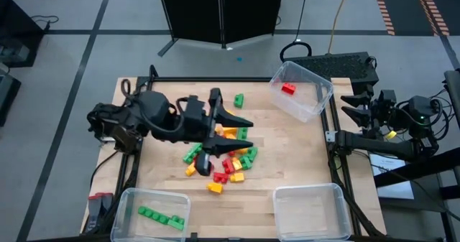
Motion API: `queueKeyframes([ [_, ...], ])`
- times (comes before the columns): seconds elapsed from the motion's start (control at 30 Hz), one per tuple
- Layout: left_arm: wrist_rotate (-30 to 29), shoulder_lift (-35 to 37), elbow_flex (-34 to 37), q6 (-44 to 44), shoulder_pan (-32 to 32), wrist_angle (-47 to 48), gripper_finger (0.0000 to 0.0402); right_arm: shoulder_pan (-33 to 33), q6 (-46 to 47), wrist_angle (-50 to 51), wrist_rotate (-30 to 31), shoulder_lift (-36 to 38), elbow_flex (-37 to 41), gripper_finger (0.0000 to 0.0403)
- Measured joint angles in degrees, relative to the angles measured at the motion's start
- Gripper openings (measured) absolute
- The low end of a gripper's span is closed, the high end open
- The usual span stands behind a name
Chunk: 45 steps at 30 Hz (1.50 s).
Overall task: Sort blocks
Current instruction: Put the red game piece into the top transparent bin
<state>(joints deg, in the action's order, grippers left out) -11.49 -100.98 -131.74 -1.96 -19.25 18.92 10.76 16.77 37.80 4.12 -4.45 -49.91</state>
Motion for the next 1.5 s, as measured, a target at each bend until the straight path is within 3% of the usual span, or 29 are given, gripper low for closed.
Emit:
queueKeyframes([
  [0.33,-1.2,4.3,0.0,2.6,0.0,6.8,0.0160,0.0,0.3,-0.6,0.0,0.0,0.0,0.0208],
  [0.47,-4.5,6.7,0.0,2.9,0.0,12.2,0.0160,0.0,0.3,-1.4,0.0,0.0,0.0,0.0208],
  [0.6,-11.6,9.4,0.0,1.8,0.0,22.5,0.0160,0.0,0.3,-1.5,0.0,0.0,0.0,0.0208],
  [0.7,-21.4,12.7,0.0,-5.0,0.0,34.5,0.0160,0.0,0.1,-1.6,0.0,0.0,0.0,0.0208],
  [0.8,-34.7,14.8,-0.1,-20.0,0.0,51.8,0.0160,0.0,-0.1,-1.6,0.0,0.0,0.0,0.0208],
  [0.9,-39.2,14.5,-0.1,-33.9,0.1,65.5,0.0160,0.0,-0.1,-1.6,0.1,0.0,0.0,0.0208],
  [1.0,-38.6,13.3,1.9,-38.1,0.7,69.9,0.0160,0.0,0.5,-1.6,0.4,0.0,0.0,0.0208],
  [1.13,-31.8,13.2,7.1,-30.7,2.9,69.0,0.0160,0.0,1.7,-1.6,0.5,0.0,0.0,0.0208],
  [1.33,-28.6,14.3,20.7,-31.9,11.3,67.4,0.0160,0.0,4.9,-1.6,0.7,0.0,0.0,0.0208],
  [1.5,-14.0,16.7,31.9,-26.4,19.0,56.7,0.0160,0.0,4.8,-1.6,0.8,0.0,0.0,0.0208],
])
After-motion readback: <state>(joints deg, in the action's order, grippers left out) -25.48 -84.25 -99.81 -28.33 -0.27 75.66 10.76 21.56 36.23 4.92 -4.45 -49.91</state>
